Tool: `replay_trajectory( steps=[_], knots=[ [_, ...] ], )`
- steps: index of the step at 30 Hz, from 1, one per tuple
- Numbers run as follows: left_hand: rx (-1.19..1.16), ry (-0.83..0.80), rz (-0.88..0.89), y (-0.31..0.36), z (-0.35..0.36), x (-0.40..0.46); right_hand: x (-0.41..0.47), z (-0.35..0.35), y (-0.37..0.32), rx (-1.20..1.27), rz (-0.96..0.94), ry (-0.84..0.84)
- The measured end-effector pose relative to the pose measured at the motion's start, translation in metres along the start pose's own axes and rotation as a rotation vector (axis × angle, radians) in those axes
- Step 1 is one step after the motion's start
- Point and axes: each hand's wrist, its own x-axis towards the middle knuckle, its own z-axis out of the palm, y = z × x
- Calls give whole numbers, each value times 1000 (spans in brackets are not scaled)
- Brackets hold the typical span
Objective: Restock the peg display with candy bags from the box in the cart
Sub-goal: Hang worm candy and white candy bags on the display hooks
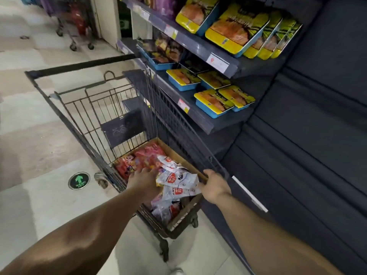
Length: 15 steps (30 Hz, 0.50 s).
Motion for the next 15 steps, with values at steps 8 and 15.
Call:
replay_trajectory(
  steps=[8,15],
  knots=[
    [41,57,-24,-19,-42,68,66,-13,-21,-8,-3,-6],
    [104,-84,88,-18,-23,154,109,3,-20,42,93,14]
  ],
)
